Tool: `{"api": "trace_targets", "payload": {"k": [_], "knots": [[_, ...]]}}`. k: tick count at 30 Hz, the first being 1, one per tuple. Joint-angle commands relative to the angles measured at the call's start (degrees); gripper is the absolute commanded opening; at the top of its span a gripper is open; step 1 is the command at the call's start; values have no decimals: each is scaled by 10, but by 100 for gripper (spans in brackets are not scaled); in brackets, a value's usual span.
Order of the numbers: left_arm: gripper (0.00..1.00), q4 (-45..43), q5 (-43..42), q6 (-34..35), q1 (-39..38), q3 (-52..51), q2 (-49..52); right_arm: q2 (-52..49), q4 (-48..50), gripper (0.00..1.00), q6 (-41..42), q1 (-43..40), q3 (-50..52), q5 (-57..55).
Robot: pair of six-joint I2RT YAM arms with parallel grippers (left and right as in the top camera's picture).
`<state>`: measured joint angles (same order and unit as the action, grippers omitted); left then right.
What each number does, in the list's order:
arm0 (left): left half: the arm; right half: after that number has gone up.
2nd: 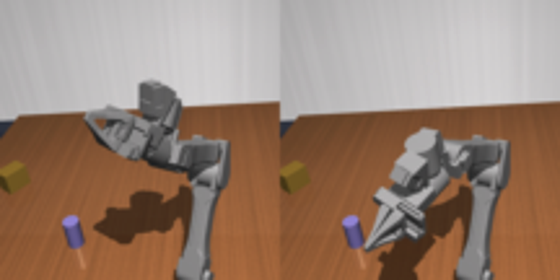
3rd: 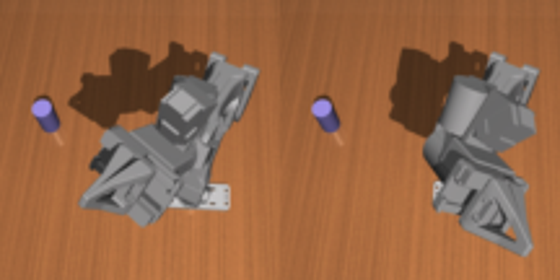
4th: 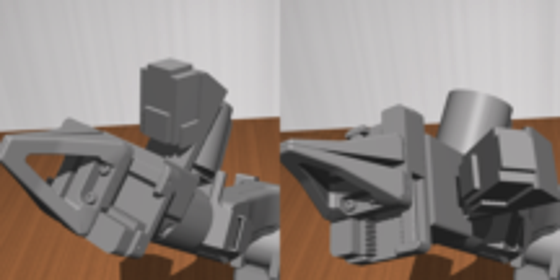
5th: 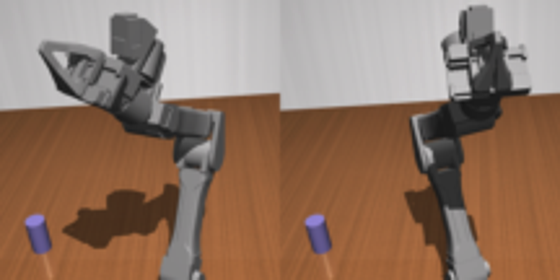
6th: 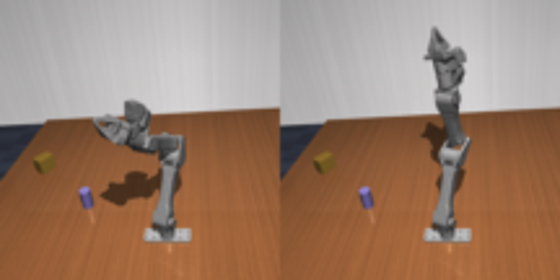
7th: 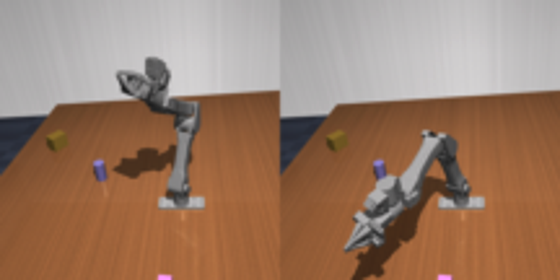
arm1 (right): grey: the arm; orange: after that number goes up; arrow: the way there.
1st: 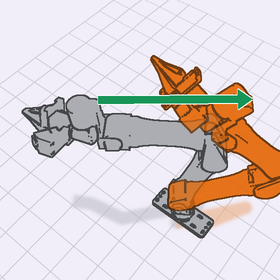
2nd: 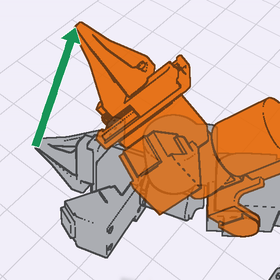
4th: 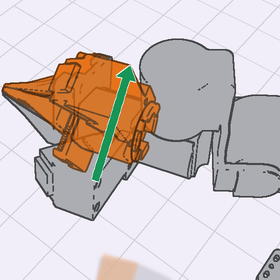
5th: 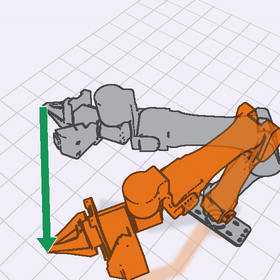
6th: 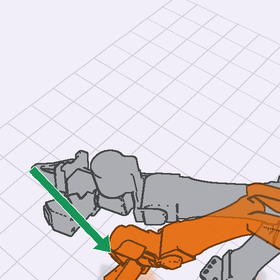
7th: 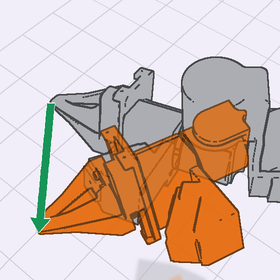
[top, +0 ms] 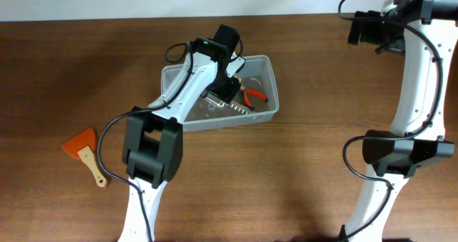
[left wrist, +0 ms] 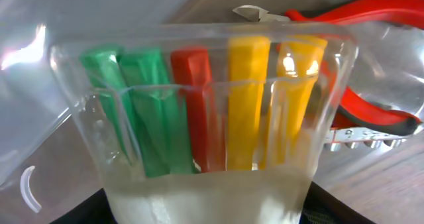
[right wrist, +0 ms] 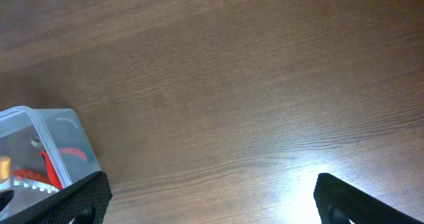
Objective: Pack container
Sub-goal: 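Carry the marker case into the container and release it, then lift the left gripper and move it toward the orange scraper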
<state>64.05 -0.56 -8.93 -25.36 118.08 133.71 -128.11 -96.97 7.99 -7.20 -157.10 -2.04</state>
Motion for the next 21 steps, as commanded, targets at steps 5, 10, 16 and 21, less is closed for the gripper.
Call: {"api": "trace_targets", "payload": {"k": [5,10,16,21], "knots": [[87,7,3,3,5,11,1,8,-3,99,5,-3,-10,3],[92,31,4,3,10,39,0,8,-3,99,5,-3,-10,3],[93,115,4,7,36,198,0,8,-3,99,5,-3,-10,3],[96,209,16,96,83,334,0,8,-3,99,5,-3,-10,3]]}}
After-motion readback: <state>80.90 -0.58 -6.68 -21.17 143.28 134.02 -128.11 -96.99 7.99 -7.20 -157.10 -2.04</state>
